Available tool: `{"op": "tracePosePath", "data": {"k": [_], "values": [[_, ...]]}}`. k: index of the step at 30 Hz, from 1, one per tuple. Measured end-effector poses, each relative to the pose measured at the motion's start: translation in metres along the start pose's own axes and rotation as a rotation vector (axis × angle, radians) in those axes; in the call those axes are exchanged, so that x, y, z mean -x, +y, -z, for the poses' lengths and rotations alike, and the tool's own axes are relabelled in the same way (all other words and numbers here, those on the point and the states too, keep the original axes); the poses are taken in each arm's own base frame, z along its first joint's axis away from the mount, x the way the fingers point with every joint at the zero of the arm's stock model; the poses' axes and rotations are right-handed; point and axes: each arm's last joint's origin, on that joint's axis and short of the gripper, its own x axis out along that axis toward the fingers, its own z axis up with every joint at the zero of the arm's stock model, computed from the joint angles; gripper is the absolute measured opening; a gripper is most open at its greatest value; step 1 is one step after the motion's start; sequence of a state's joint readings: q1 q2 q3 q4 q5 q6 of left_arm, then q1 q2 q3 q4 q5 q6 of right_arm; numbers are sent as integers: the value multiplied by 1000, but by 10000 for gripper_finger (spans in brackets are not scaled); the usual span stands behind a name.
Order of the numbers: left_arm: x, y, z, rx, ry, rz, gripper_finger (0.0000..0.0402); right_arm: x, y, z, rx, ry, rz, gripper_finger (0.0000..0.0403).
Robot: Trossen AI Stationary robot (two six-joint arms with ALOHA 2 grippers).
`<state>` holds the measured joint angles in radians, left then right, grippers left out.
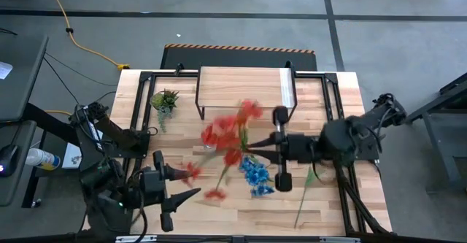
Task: Pick and place flowers into a vace then onto a shelf
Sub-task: Put the red flowers into the left transparent vase
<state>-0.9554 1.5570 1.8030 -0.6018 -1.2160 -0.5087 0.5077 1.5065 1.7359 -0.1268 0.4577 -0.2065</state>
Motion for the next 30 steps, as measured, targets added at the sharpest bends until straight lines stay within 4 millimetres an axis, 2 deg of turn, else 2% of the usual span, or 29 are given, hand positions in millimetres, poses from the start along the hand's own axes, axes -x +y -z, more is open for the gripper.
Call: {"op": "tracePosePath", "data": {"k": [7,12,21,30], "values": [[2,-10,-29,-81,-134,33,220,-28,-23,9,-117,-98,-131,0],[4,-10,-42,-152,-193,38,220,-41,-34,14,-205,-141,-233,0],[5,-9,-48,-184,-217,9,220,-54,-41,15,-266,-261,-356,0],[-15,0,-51,-168,-219,-43,220,-63,-39,19,-308,-306,-453,0]]}}
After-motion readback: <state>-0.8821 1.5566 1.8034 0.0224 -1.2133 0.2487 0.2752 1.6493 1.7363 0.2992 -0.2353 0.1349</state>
